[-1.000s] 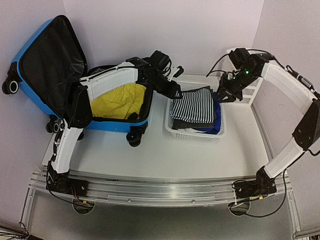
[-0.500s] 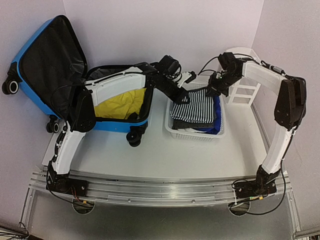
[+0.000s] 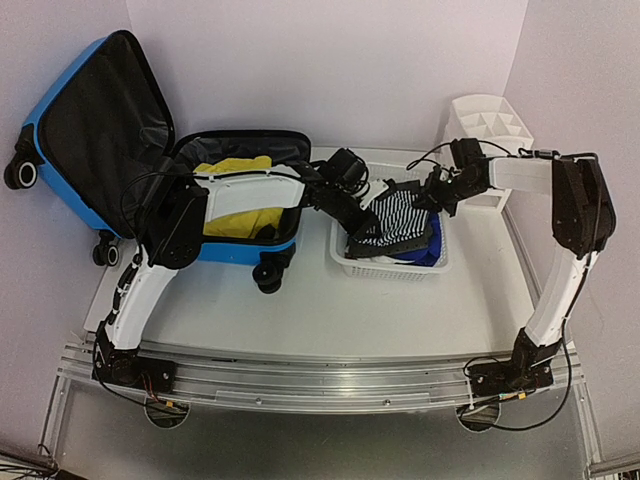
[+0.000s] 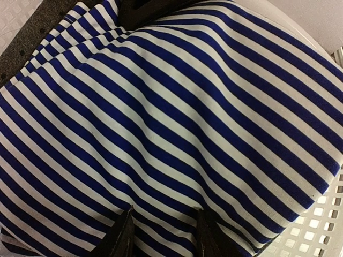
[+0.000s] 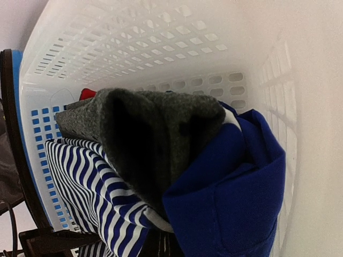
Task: Open, take out, and arrange the luggage
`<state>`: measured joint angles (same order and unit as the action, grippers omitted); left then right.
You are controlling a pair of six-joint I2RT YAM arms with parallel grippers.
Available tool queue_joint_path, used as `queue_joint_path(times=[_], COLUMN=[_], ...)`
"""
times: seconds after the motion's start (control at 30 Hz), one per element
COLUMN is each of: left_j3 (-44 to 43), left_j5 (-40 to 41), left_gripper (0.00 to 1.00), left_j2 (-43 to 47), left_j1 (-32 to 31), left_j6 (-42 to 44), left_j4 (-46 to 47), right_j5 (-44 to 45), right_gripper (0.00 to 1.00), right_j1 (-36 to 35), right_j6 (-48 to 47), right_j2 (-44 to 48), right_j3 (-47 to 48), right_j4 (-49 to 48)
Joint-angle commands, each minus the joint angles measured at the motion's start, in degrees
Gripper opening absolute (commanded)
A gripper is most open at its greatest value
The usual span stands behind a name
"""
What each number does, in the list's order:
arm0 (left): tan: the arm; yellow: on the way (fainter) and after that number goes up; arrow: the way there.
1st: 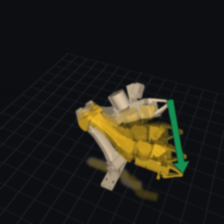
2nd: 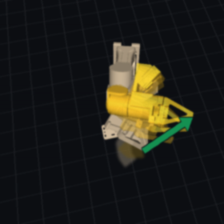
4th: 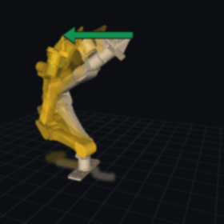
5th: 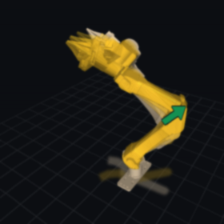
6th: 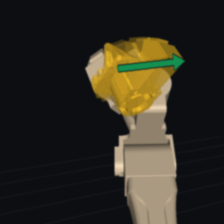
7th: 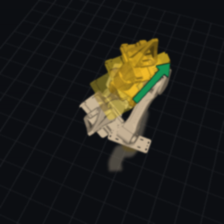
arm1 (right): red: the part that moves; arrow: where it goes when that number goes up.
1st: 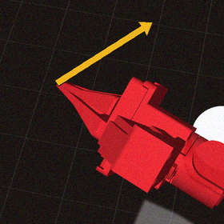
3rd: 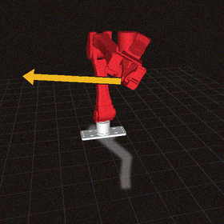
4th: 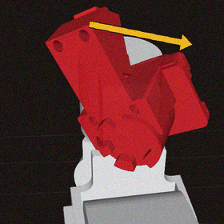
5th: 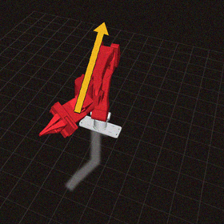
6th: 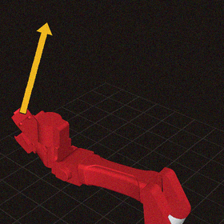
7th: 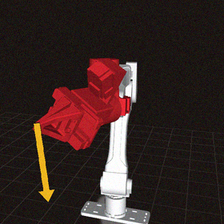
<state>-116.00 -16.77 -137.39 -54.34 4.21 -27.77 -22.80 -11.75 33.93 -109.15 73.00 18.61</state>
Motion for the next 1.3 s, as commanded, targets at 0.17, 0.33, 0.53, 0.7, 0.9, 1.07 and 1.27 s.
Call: queue_joint_path(times=[0.17,0.33,0.53,0.7,0.9,1.07,1.27], left_j3=[-4.04,-12.04,-16.76,-11.38,-2.67,3.11,10.14], left_j5=[-1.03,-4.8,-11.15,-14.37,-13.02,-8.49,1.12], left_gripper=[0.42,0.49,0.53,0.53,0.53,0.54,0.57], left_j2=[-0.61,1.66,6.11,11.25,17.53,22.87,27.67], left_j1=[0.2,0.2,0.64,4.7,14.26,20.78,28.74], left_j6=[2.98,2.1,2.25,3.06,5.93,11.35,13.17], left_j4=[-10.23,-12.72,-18.76,-22.59,-26.48,-29.78,-28.96], right_j5=[4.0,4.59,4.36,1.98,4.38,3.07,8.34], right_gripper=[0.0,0.0,0.0,0.0,0.0,0.0,0.0], right_j1=[0.48,-2.01,-6.24,-10.79,-10.9,-10.87,-11.0], right_j6=[-3.16,-4.89,0.89,2.67,2.25,0.37,-3.35], right_j2=[1.77,8.99,16.39,18.34,17.48,13.52,14.39], right_j3=[4.62,9.16,0.6,-6.93,-15.16,-13.14,-1.04], right_j4=[1.64,5.02,5.3,5.13,5.1,5.2,9.92])
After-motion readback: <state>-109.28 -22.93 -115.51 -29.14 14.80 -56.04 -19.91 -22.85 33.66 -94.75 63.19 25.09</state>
